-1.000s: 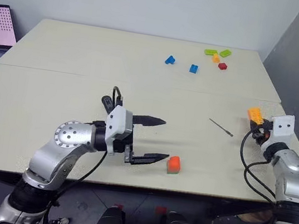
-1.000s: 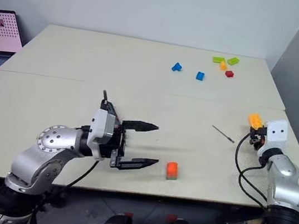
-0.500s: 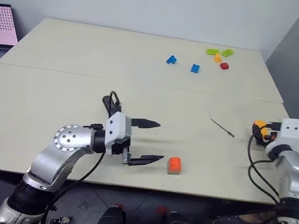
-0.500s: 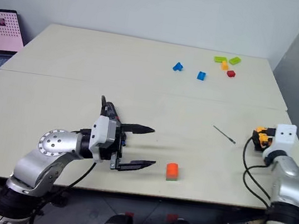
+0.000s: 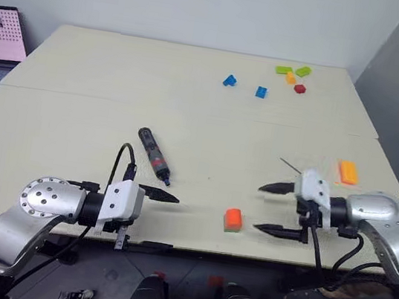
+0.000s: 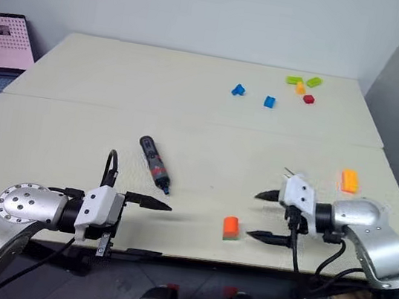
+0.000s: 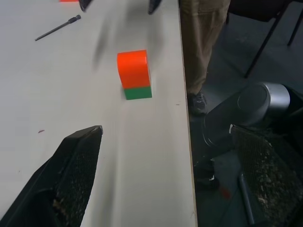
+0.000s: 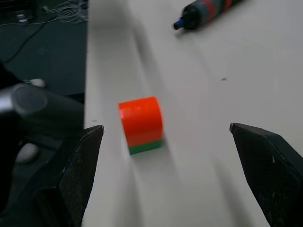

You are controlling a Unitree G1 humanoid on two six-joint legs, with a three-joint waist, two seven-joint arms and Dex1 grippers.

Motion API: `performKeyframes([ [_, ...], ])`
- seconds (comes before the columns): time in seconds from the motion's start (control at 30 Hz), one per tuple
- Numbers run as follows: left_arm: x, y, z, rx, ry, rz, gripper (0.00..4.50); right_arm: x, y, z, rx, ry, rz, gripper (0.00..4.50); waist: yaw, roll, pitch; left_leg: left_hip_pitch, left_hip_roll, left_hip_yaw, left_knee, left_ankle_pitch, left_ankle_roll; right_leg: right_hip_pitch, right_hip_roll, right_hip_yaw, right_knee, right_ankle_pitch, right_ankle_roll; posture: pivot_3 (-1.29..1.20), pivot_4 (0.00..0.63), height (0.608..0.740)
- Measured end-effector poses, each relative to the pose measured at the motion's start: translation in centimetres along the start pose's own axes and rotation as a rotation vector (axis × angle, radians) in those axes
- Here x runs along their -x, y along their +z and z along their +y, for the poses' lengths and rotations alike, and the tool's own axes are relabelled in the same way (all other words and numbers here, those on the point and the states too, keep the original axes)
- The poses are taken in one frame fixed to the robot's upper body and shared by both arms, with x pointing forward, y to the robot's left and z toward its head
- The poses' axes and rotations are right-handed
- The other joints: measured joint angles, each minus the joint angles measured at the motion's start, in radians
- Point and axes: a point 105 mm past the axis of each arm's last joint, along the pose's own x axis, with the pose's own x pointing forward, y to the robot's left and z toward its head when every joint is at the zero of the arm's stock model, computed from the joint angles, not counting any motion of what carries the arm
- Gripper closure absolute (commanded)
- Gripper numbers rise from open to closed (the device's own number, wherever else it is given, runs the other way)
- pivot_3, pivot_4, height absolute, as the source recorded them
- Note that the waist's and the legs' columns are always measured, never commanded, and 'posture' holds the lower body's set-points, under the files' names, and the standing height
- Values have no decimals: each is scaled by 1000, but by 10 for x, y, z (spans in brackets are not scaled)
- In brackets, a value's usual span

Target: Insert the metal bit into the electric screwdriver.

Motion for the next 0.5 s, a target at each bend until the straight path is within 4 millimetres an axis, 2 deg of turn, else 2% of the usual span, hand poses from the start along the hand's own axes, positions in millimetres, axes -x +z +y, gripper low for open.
performKeyframes([
  [0.07, -1, 1, -1, 2, -4, 2, 0, -9, 0, -2, 17, 39, 13, 15, -1, 0, 0, -2, 0, 1, 0, 0, 0, -1, 0, 0, -1, 0, 0, 0, 150, 740],
  [0.23, -4, 5, -2, -4, 1, 6, 0, -31, -17, -2, 16, 102, 42, 15, 0, -1, 0, -4, 0, 0, -2, 0, 0, -2, 2, -1, 0, 0, 1, 0, 150, 740],
  [0.37, -5, 7, 0, -1, 16, 9, 0, -42, -19, 3, 29, 137, 36, 716, -1, -1, 0, -3, 1, -1, -2, 0, 0, -3, 3, -1, 1, 0, 0, 0, 150, 740],
  [0.5, -7, 11, 4, -1, 36, -3, 0, -49, -20, 8, 27, 154, 17, 1858, -1, -1, 0, -3, 1, -1, 0, 0, 0, -2, 3, -1, 2, 0, 0, 0, 150, 740],
])
